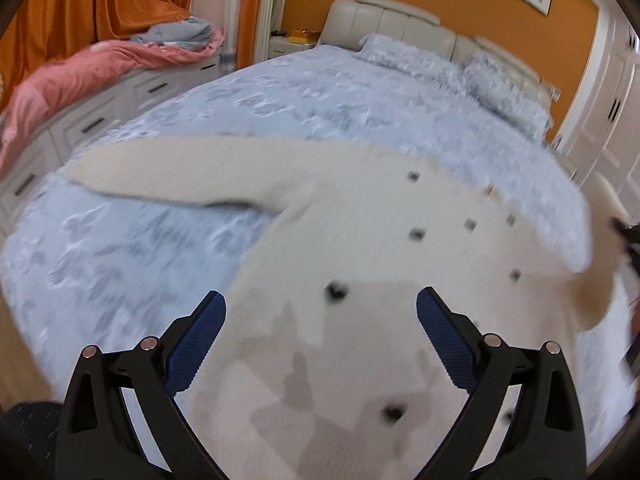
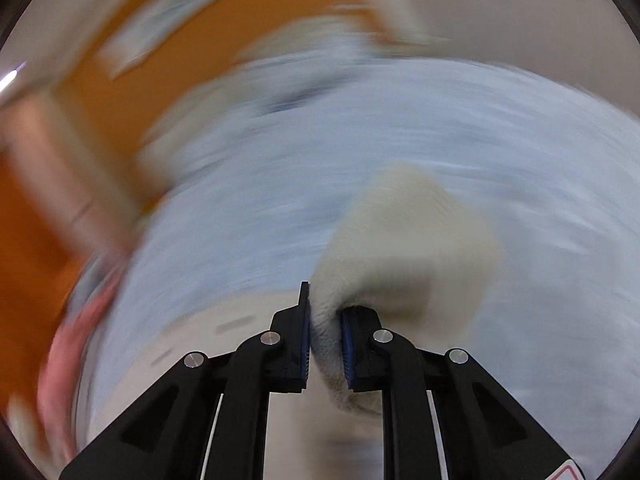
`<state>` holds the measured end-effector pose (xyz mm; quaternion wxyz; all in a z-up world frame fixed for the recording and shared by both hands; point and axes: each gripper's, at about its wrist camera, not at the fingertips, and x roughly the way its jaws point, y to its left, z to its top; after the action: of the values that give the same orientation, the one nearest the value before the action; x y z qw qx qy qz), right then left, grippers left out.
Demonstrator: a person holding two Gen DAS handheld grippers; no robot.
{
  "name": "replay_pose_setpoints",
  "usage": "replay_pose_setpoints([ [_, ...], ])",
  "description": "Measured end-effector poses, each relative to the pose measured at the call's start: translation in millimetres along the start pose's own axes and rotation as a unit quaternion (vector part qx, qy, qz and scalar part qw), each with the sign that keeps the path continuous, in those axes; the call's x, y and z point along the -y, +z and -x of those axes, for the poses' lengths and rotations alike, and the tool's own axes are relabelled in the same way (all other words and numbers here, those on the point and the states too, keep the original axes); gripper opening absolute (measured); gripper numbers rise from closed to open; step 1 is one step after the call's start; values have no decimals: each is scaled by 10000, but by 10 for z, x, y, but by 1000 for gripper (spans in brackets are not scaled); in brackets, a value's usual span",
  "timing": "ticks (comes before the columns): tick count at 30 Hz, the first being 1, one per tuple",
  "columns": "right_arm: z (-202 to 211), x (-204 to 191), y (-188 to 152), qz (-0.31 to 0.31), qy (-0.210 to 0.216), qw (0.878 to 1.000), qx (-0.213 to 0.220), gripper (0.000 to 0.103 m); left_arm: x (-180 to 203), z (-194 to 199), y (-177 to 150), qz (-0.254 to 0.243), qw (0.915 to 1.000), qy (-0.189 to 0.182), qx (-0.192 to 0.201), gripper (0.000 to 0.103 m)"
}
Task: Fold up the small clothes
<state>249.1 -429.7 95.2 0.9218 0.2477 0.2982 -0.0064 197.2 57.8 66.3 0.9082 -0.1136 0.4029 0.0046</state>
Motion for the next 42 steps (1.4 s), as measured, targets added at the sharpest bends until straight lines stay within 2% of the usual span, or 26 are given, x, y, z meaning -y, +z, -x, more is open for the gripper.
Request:
replay_pose_setpoints([
  [2, -347, -744, -323, 650, 642, 9949, -415, 21, 53, -143, 190, 244, 9992, -297, -68, 95],
  [3, -483, -956, -482, 899, 735, 9916, -568, 30, 78, -208, 256, 344, 9986, -390, -103, 96],
  [6, -773, -1246, -970, 1279, 495, 9866, -885, 37, 152, -535, 457, 681, 9945, -736, -317, 97],
  [10, -615, -820, -1198, 200, 293, 9939, -1049, 41, 208, -1119, 592, 900, 9884, -927, -796, 97],
  [12, -461, -501, -1280, -345, 136, 9939, -1043, 55, 200, -1406, 575, 1131, 9829, -904, -1139, 97],
  [14, -380, -174, -1300, -678, -155, 9915, -1096, 57, 176, -1645, 493, 1548, 9717, -897, -1545, 97],
  [16, -409, -7, -1256, -928, -278, 9888, -1133, 57, 162, -1684, 393, 1884, 9651, -880, -1591, 96],
  [17, -482, 89, -1239, -1055, -266, 9876, -1135, 57, 169, -1665, 377, 1916, 9662, -834, -1507, 94],
  [18, -533, 169, -1202, -1269, -241, 9852, -1123, 57, 208, -1655, 379, 1875, 9683, -787, -1448, 81],
  [19, -593, 228, -1172, -1463, -250, 9826, -1113, 57, 261, -1669, 393, 1774, 9696, -877, -1440, 52],
  [20, -624, 291, -1172, -1588, -249, 9807, -1112, 57, 325, -1705, 421, 1640, 9683, -1124, -1510, 35],
  [21, -713, 337, -1151, -1736, -219, 9783, -1109, 57, 373, -1731, 454, 1557, 9658, -1355, -1571, 7],
  [22, -817, 320, -1106, -1768, -223, 9775, -1128, 54, 420, -1729, 512, 1487, 9650, -1475, -1581, 9],
  [23, -856, 302, -1063, -1730, -226, 9781, -1135, 35, 483, -1663, 636, 1368, 9688, -1527, -1394, 9],
  [24, -898, 244, -988, -1618, -285, 9800, -1127, 7, 524, -1613, 757, 1261, 9713, -1608, -1221, 8],
  [28, -622, -121, -557, -1199, 53, 9927, -130, 8, 635, -1220, 1349, 932, 9747, -2014, -254, 8],
  [30, -462, -178, -481, -1172, 165, 9926, 266, 7, 615, -1222, 1438, 790, 9769, -1983, -142, 8],
  [32, -624, -53, -615, -1271, -29, 9919, 44, 7, 583, -1431, 1318, 631, 9834, -1656, -393, 8],
  [33, -808, 59, -770, -1291, -307, 9907, -307, 7, 543, -1650, 1152, 629, 9845, -1447, -761, 8],
  [35, -1215, 250, -1127, -1376, -794, 9795, -1239, 6, 428, -2014, 802, 654, 9832, -936, -1421, 8],
  [36, -1176, 244, -1159, -1393, -708, 9822, -1041, 5, 394, -2071, 719, 686, 9828, -949, -1425, 8],
  [37, -1119, 211, -1141, -1401, -683, 9834, -928, 5, 353, -2031, 678, 741, 9839, -1083, -1215, 8],
  [39, -980, 136, -1069, -1538, -497, 9847, -645, 5, 324, -2000, 666, 863, 9823, -1136, -1212, 10],
  [40, -959, 88, -1050, -1365, -547, 9875, -574, 6, 311, -1998, 680, 936, 9811, -1162, -1234, 11],
  [41, -1005, 63, -1075, -1123, -772, 9882, -694, 7, 284, -1992, 674, 1009, 9799, -1201, -1235, 11],
  [42, -1139, 83, -1147, -927, -994, 9844, -1119, 7, 219, -1942, 691, 1193, 9772, -1264, -1217, 15],
])
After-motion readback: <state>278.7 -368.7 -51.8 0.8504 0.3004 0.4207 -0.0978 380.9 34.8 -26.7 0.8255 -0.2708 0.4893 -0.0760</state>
